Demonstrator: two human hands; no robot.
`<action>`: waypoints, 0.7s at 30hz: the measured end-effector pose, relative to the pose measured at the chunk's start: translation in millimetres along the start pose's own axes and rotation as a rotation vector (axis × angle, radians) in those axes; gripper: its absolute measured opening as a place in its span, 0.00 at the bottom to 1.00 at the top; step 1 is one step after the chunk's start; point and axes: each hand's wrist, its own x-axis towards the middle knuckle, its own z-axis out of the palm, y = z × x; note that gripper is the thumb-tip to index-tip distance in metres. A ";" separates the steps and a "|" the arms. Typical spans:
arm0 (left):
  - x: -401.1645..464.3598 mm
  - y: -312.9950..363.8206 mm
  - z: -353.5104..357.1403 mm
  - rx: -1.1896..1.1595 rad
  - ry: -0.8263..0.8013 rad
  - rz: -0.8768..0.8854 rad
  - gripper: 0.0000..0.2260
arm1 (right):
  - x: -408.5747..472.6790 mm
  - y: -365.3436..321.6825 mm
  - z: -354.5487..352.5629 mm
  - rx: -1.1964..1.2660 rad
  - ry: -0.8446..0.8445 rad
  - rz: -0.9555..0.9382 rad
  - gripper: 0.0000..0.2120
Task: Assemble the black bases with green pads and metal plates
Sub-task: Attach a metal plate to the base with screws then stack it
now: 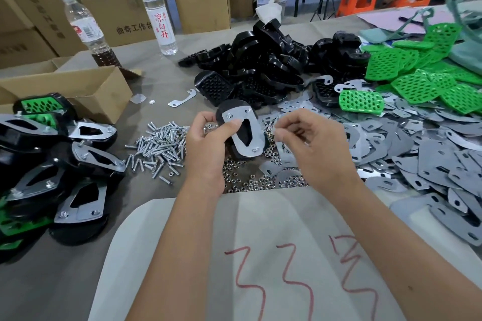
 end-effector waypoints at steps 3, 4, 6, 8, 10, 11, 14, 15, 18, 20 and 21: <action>-4.9 -3.3 9.0 0.042 -0.078 -0.003 0.10 | 1.7 4.7 -2.2 0.046 0.069 -0.004 0.05; -7.2 -4.7 11.5 0.051 -0.101 -0.007 0.09 | 1.8 6.1 -2.4 0.049 0.075 -0.007 0.05; -10.0 -6.7 13.8 0.071 -0.133 -0.009 0.08 | 1.5 7.6 -2.3 0.058 0.100 -0.023 0.06; -12.4 -7.0 16.0 0.085 -0.170 -0.008 0.13 | 1.6 7.6 -3.1 0.069 0.133 -0.043 0.08; -14.1 -5.9 17.9 0.095 -0.211 -0.022 0.18 | 2.4 6.9 -3.9 0.077 0.157 -0.061 0.11; -15.1 -5.4 18.6 0.093 -0.228 -0.031 0.19 | 2.6 7.1 -4.4 0.071 0.164 -0.072 0.12; -15.7 -6.7 18.1 0.096 -0.260 -0.055 0.15 | 3.7 10.3 -3.7 0.049 0.161 -0.083 0.08; -15.6 -7.6 17.9 0.096 -0.260 -0.059 0.12 | 3.9 11.6 -3.7 0.042 0.157 -0.082 0.07; -14.6 -9.1 18.2 0.079 -0.242 -0.075 0.08 | 4.4 13.3 -3.6 0.005 0.158 -0.089 0.06; -14.5 -8.2 18.9 0.065 -0.229 -0.089 0.10 | 4.2 13.2 -3.4 -0.002 0.162 -0.103 0.05; -14.2 -7.9 18.8 0.053 -0.228 -0.096 0.10 | 4.3 13.2 -3.1 0.004 0.160 -0.115 0.05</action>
